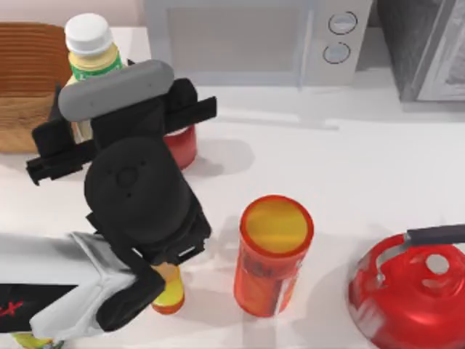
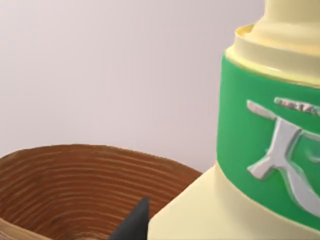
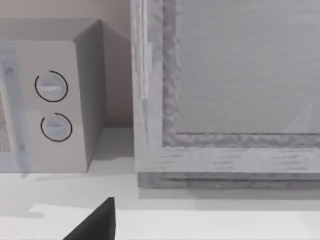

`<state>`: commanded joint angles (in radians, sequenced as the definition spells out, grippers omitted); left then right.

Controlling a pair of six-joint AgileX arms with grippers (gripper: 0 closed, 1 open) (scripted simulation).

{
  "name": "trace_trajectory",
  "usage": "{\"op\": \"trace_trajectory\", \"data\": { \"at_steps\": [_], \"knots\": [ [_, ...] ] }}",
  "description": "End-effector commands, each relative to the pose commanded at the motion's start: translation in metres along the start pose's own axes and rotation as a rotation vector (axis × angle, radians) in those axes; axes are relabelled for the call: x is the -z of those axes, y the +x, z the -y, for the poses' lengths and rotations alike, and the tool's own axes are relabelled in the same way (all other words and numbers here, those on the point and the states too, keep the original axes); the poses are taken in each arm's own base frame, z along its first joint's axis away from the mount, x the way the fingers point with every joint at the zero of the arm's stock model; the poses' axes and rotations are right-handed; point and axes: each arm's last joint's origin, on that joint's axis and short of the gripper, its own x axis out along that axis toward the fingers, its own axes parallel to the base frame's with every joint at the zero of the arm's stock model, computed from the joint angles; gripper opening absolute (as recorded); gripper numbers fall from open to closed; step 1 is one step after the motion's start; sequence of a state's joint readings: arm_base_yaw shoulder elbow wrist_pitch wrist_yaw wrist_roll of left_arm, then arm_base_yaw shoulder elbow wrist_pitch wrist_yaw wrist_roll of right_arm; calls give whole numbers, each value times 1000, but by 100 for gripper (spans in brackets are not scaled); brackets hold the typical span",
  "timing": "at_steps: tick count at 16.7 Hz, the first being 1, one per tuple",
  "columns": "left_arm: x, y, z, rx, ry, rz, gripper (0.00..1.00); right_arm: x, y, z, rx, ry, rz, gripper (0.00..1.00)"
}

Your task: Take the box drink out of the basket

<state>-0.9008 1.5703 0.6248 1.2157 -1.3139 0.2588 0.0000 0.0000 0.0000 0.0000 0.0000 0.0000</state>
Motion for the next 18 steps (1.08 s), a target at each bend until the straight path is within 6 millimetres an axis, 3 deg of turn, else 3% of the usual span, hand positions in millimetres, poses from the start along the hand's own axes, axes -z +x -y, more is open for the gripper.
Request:
{"op": "trace_trajectory", "data": {
  "at_steps": [4,10,13,18],
  "knots": [
    [28,-21,28,6,13,-24,0,0,0,0,0,0,0,100],
    [34,-27,33,9,10,-28,0,0,0,0,0,0,0,100],
    [38,-21,33,2,7,-26,0,0,0,0,0,0,0,100],
    [79,9,33,7,13,-27,0,0,0,0,0,0,0,100]
  ]
}}
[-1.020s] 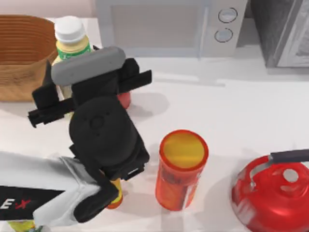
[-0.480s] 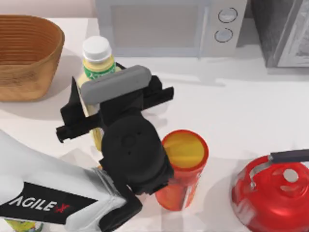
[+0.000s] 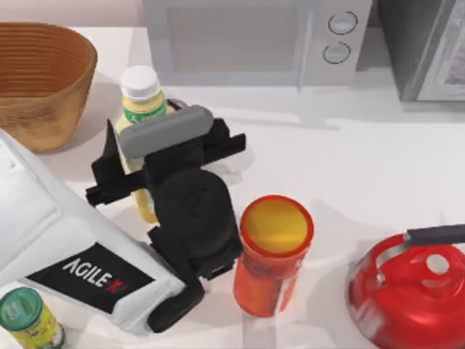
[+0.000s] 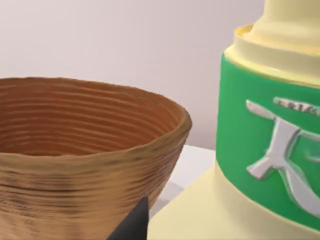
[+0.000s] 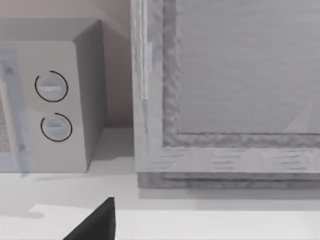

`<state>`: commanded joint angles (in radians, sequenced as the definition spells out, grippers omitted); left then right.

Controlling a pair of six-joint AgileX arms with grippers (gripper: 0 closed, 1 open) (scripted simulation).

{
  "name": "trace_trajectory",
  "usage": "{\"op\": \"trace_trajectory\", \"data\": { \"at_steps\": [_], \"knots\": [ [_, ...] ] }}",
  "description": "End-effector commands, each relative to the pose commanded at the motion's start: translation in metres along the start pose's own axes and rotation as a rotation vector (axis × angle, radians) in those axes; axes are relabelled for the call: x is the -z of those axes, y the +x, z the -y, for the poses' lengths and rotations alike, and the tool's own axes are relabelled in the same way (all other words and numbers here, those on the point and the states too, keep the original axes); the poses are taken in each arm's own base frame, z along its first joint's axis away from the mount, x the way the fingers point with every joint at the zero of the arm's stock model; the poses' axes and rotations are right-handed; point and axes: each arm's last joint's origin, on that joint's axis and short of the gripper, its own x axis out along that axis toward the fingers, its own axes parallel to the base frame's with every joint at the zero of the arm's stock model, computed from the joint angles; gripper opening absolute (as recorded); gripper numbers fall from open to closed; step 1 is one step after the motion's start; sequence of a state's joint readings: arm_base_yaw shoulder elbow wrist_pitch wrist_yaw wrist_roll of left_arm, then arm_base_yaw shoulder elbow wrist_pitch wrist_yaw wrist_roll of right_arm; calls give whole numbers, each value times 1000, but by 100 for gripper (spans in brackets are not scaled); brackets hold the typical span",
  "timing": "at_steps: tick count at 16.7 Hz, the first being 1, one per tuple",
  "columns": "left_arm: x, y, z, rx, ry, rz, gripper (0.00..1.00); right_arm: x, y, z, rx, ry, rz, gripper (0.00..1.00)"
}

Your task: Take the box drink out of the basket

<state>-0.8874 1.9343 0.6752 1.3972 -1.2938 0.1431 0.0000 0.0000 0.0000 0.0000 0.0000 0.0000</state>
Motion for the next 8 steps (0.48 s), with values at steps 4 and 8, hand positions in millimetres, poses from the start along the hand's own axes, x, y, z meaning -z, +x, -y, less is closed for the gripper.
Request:
{"op": "trace_trajectory", "data": {
  "at_steps": [4,8],
  "knots": [
    [5,5,-1,2,-3,-1,0,0,0,0,0,0,0,100],
    [5,5,-1,2,-3,-1,23,0,0,0,0,0,0,100]
  ]
}}
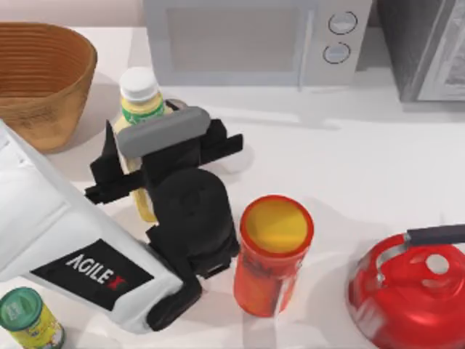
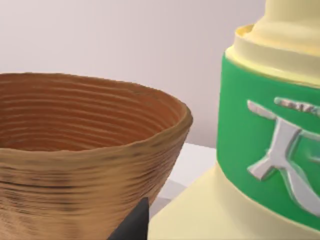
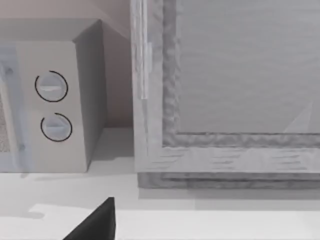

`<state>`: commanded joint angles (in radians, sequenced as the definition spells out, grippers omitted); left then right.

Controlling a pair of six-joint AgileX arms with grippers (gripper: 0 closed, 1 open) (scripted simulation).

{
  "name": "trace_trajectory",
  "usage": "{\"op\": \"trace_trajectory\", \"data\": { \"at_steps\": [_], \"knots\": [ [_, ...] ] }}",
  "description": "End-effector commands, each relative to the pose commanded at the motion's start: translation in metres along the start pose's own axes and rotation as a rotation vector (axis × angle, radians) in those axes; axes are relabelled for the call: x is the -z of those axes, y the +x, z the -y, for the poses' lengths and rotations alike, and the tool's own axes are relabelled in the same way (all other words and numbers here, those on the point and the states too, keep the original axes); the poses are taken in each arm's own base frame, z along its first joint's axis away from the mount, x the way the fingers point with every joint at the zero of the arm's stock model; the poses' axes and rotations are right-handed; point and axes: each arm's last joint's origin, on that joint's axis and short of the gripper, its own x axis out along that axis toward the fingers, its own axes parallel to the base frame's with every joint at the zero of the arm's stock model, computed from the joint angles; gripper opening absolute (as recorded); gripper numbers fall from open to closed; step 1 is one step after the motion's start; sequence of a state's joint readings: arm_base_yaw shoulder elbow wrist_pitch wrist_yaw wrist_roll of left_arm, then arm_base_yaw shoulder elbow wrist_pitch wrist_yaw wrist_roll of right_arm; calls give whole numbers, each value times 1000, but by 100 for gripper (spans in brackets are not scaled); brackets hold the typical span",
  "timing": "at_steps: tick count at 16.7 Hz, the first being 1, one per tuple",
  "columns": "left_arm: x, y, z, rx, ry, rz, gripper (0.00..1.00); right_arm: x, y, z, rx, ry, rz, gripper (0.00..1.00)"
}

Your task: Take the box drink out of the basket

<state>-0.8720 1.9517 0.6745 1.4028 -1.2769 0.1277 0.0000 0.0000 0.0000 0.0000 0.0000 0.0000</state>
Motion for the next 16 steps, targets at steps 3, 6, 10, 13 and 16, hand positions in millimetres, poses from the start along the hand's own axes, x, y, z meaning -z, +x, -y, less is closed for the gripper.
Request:
{"op": "trace_trajectory", "data": {
  "at_steps": [3,6,10,13,16],
  "knots": [
    [0,0,0,0,0,0,45,0,0,0,0,0,0,100],
    [0,0,0,0,0,0,68,0,0,0,0,0,0,100],
    [0,0,0,0,0,0,98,0,0,0,0,0,0,100],
    [0,0,0,0,0,0,100,0,0,0,0,0,0,100],
    [0,0,0,0,0,0,100,0,0,0,0,0,0,100]
  ]
}}
